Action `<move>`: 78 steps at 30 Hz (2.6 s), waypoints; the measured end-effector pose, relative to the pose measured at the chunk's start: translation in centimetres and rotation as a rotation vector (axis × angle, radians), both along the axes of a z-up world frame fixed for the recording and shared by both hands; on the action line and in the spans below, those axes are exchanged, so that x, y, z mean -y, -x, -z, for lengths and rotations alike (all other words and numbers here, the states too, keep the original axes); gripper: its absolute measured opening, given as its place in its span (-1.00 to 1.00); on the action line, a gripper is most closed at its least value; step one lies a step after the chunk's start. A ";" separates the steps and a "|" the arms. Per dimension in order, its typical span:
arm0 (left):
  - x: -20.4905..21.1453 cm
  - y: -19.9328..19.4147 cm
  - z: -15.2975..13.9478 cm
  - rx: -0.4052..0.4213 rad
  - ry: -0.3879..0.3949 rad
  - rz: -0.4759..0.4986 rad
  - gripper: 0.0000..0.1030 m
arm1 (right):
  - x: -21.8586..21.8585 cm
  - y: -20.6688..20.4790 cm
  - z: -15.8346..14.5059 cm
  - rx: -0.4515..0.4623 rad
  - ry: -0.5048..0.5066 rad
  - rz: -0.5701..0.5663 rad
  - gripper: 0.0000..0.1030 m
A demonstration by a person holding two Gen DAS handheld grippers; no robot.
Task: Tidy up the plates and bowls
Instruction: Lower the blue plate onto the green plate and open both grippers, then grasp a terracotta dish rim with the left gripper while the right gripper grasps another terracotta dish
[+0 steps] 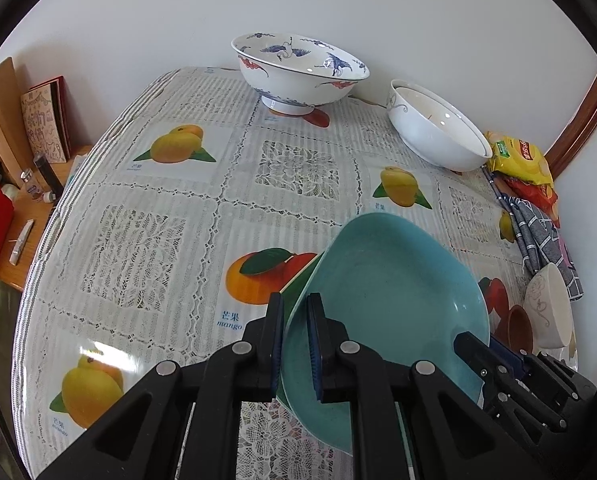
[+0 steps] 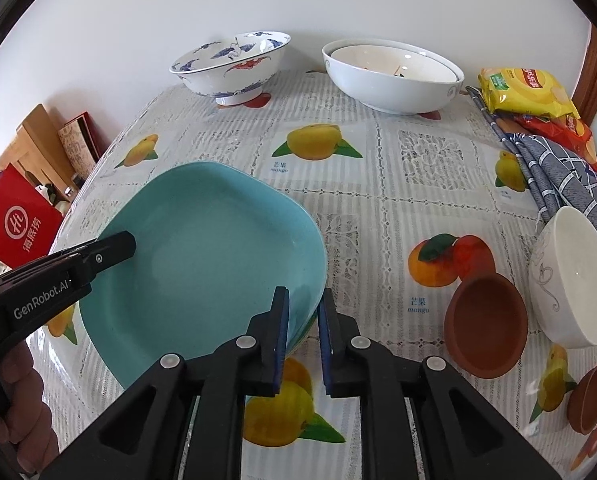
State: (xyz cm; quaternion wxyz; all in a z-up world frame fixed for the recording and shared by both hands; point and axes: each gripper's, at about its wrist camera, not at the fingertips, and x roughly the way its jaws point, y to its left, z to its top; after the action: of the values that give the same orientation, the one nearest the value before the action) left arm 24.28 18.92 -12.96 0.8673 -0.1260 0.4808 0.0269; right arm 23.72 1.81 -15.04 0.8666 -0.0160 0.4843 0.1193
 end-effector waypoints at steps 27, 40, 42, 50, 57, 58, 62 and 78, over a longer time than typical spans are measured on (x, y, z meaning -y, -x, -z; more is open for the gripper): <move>0.5 1.3 -1.7 0.007 -0.059 -0.006 -0.24 | -0.4 3.8 -1.5 0.006 -0.024 -0.137 -0.33; 6.1 4.4 -5.9 0.087 -0.109 0.065 -0.24 | 5.6 7.4 -4.8 0.109 -0.028 -0.019 0.00; 7.6 4.9 -6.6 0.101 -0.116 0.088 -0.24 | 7.2 7.9 -5.4 0.136 -0.013 0.014 0.03; 13.9 6.3 -8.8 0.148 -0.149 0.157 -0.24 | 14.8 10.0 -7.7 0.205 -0.006 0.136 0.13; 17.9 6.4 -9.2 0.155 -0.171 0.167 -0.24 | 21.0 10.8 -8.1 0.195 0.026 0.214 0.34; 18.3 6.4 -9.1 0.154 -0.170 0.163 -0.24 | 21.8 10.8 -7.9 0.187 0.029 0.222 0.35; 19.4 6.1 -8.4 0.140 -0.157 0.147 -0.24 | 24.7 11.2 -6.9 0.167 0.051 0.270 0.35; 23.7 3.1 -2.7 -0.007 -0.163 0.199 -0.24 | 32.1 10.6 -0.8 0.059 0.041 0.349 0.35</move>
State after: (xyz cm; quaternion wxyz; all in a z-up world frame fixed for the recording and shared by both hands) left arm 21.14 -4.75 -10.23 0.8715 -0.0067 0.4900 -0.0201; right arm 13.14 -30.26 -14.24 0.8874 0.0470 0.4565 -0.0433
